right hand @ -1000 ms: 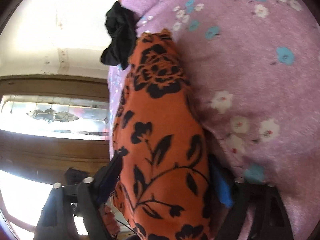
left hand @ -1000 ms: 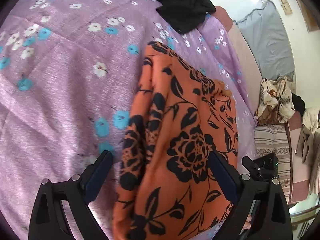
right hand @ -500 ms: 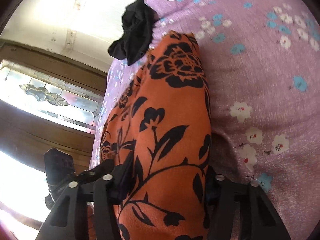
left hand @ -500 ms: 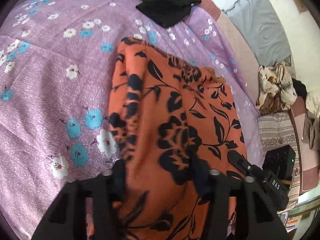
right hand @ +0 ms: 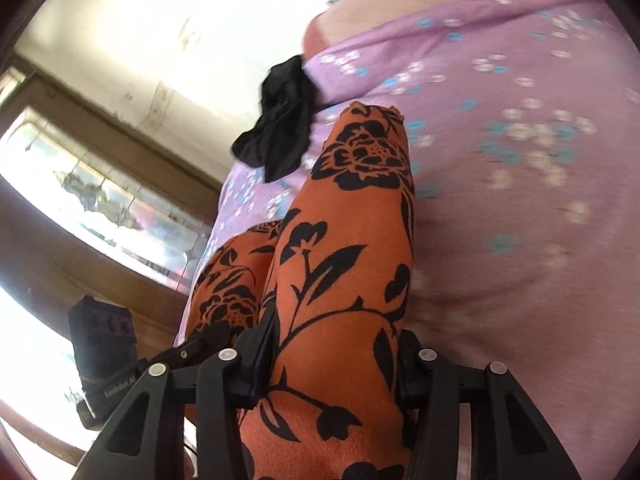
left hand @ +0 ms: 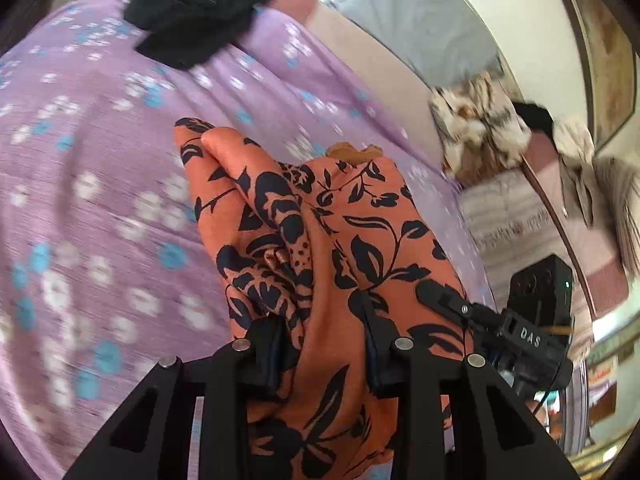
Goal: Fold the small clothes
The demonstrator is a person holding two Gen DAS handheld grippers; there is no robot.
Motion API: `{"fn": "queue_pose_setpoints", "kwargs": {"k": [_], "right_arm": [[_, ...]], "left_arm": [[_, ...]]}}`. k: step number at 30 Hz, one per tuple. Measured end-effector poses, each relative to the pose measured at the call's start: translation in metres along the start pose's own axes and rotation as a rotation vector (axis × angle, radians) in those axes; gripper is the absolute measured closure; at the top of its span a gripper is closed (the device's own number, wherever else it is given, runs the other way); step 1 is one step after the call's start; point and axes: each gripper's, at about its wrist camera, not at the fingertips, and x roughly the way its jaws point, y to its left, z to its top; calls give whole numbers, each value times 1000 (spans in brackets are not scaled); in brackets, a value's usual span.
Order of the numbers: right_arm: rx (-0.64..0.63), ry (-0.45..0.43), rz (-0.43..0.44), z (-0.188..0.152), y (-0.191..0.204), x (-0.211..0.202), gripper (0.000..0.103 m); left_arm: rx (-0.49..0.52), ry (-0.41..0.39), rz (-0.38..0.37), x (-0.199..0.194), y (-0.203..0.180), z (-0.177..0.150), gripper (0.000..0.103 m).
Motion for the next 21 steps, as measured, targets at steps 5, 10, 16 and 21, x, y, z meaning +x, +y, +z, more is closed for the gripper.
{"fn": "queue_pose_setpoints", "kwargs": {"k": [5, 10, 16, 21], "right_arm": [[82, 24, -30, -7, -39, -30, 54], [189, 96, -37, -13, -69, -23, 53], [263, 122, -59, 2, -75, -31, 43], [106, -86, -111, 32, -41, -54, 43]], "left_arm": [[78, 65, 28, 25, -28, -15, 67], [63, 113, 131, 35, -21, -12, 52], [25, 14, 202, 11, -8, 6, 45], [86, -120, 223, -12, -19, 11, 41]]}}
